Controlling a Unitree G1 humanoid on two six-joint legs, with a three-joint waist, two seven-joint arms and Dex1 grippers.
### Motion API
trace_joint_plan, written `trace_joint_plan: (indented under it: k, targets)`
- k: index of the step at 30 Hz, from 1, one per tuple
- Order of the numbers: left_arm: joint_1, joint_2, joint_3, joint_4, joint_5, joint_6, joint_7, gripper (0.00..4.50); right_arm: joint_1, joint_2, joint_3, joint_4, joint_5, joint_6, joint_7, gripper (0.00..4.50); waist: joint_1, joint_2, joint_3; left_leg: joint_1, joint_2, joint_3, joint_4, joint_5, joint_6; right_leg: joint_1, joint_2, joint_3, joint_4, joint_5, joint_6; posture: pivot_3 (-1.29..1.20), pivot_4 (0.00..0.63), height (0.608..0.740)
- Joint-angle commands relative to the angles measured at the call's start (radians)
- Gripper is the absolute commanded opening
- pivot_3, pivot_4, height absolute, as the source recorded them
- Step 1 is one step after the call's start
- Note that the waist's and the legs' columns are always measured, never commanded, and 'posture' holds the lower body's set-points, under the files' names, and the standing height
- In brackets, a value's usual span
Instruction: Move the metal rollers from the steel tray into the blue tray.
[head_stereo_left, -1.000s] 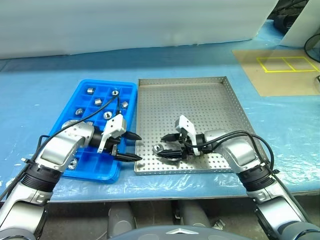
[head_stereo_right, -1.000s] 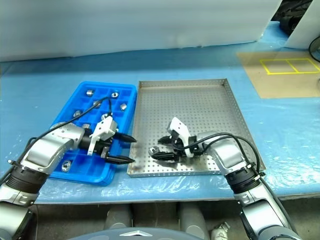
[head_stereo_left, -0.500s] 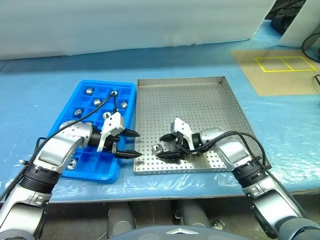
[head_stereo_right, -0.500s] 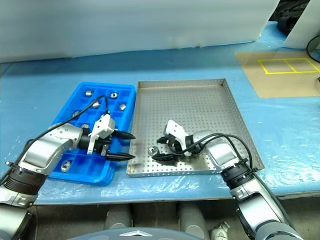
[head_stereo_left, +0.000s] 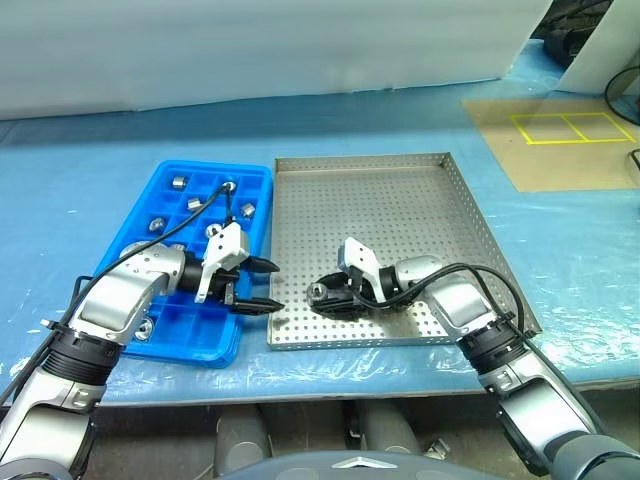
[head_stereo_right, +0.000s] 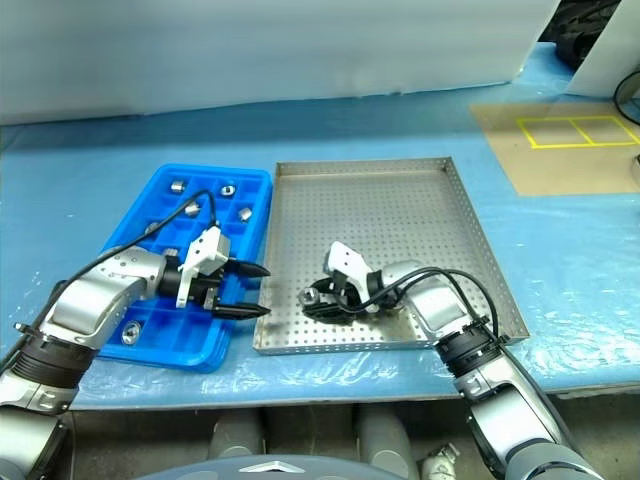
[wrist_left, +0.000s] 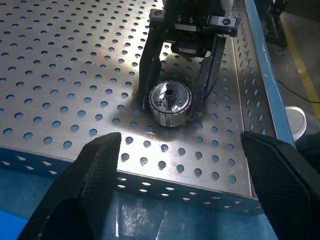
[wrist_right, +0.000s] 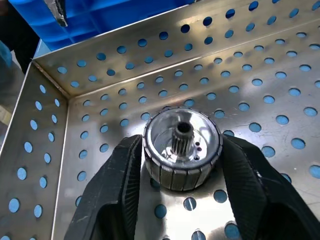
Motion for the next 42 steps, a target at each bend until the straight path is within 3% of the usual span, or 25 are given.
trace_joint_plan:
  k: [1, 3, 13, 20, 25, 31, 36, 42]
  targets:
    - [-0.017, 0.005, 0.03, -0.006, -0.007, -0.013, -0.002, 4.03, -0.008, -0.003, -0.008, 0.008, 0.001, 0.003, 0.01, 1.98, 0.001, 0.0, 0.0, 0.0, 0.0, 0.0, 0.0, 0.0, 0.0, 0.0, 0.0, 0.0, 0.0, 0.0, 0.0, -0.11, 0.15, 0.74]
    - [-0.018, 0.008, 0.032, -0.008, -0.01, -0.009, -0.004, 4.03, -0.012, -0.001, -0.01, 0.015, -0.011, -0.005, -0.006, 1.62, 0.001, 0.0, 0.0, 0.0, 0.0, 0.0, 0.0, 0.0, 0.0, 0.0, 0.0, 0.0, 0.0, 0.0, 0.0, -0.11, 0.15, 0.74]
    - [-0.041, 0.042, 0.072, 0.009, -0.018, -0.003, -0.018, 4.03, -0.099, -0.042, -0.082, -0.058, 0.062, 0.049, 0.058, 1.62, 0.001, 0.0, 0.0, -0.001, 0.0, 0.0, 0.0, 0.0, 0.0, -0.001, 0.0, 0.0, 0.0, 0.0, 0.0, -0.11, 0.15, 0.74]
    - [-0.022, 0.113, 0.164, 0.013, -0.037, 0.01, -0.018, 4.03, -0.155, -0.035, -0.087, -0.092, 0.073, 0.043, 0.082, 1.62, 0.001, 0.0, 0.0, -0.002, 0.0, 0.0, -0.001, 0.0, 0.0, -0.002, 0.0, 0.0, -0.001, 0.0, 0.0, -0.08, 0.15, 0.74]
    - [0.06, 0.235, 0.295, 0.018, -0.065, 0.024, -0.041, 4.03, -0.203, 0.04, -0.055, -0.088, 0.08, 0.054, 0.081, 1.62, 0.002, 0.0, 0.0, -0.002, 0.001, 0.0, -0.002, 0.0, 0.0, -0.003, 0.001, -0.001, 0.0, 0.0, 0.0, 0.01, 0.15, 0.74]
    - [0.196, 0.311, 0.454, -0.058, -0.115, 0.056, -0.034, 4.03, -0.346, 0.225, -0.053, 0.081, 0.111, 0.044, 0.109, 1.62, 0.024, 0.0, 0.001, -0.002, 0.001, 0.0, -0.003, -0.001, 0.001, -0.004, 0.0, -0.002, 0.0, -0.001, -0.001, 0.16, 0.15, 0.74]
    - [0.371, 0.31, 0.6, -0.208, -0.153, 0.122, 0.016, 4.03, -0.399, 0.299, -0.003, 0.167, 0.092, 0.005, 0.183, 1.62, 0.068, -0.002, 0.0, -0.007, 0.002, -0.003, -0.004, -0.001, 0.001, -0.005, -0.001, -0.008, -0.003, -0.002, -0.003, 0.3, 0.15, 0.74]
    - [0.589, 0.236, 0.761, -0.428, -0.216, 0.213, 0.109, 4.03, -0.416, 0.348, 0.055, 0.31, 0.041, -0.088, 0.264, 1.62, 0.111, -0.001, 0.001, -0.016, 0.005, -0.006, -0.004, -0.001, 0.002, -0.006, -0.002, -0.018, -0.007, -0.003, -0.004, 0.4, 0.15, 0.74]
